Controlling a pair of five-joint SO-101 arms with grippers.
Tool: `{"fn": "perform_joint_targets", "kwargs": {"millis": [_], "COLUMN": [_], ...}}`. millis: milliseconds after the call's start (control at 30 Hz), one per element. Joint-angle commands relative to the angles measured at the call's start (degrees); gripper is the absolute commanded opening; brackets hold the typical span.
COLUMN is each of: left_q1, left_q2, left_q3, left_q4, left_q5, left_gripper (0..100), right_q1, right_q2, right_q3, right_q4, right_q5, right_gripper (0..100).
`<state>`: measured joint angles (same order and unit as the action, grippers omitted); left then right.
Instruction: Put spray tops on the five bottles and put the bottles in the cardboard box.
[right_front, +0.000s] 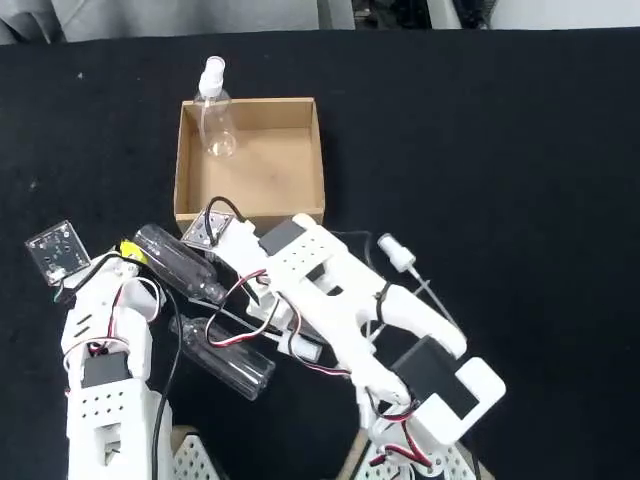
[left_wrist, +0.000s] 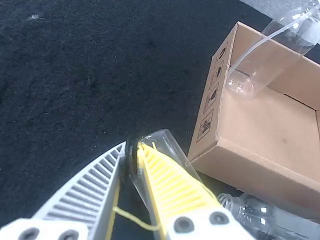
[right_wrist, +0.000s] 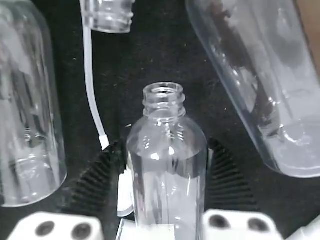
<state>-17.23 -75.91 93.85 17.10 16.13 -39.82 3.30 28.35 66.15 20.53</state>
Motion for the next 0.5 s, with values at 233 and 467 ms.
{"fn": "perform_joint_targets", "kwargs": {"millis": [233, 467], "left_q1": [-0.6, -0.6], "left_q2": [-0.8, -0.8], "left_q3": [-0.8, -0.8], "left_q4": [-1.3, -1.4], "left_q5": [-0.5, -0.5], "left_gripper": [3, 3], "right_q1": [1.5, 1.5], "right_q2": [-14.4, -24.1], "right_q3": [2.3, 5.7], "right_q4": [1.7, 1.7], "right_q5": [-0.2, -0.2], "right_gripper": [6.4, 6.4]}}
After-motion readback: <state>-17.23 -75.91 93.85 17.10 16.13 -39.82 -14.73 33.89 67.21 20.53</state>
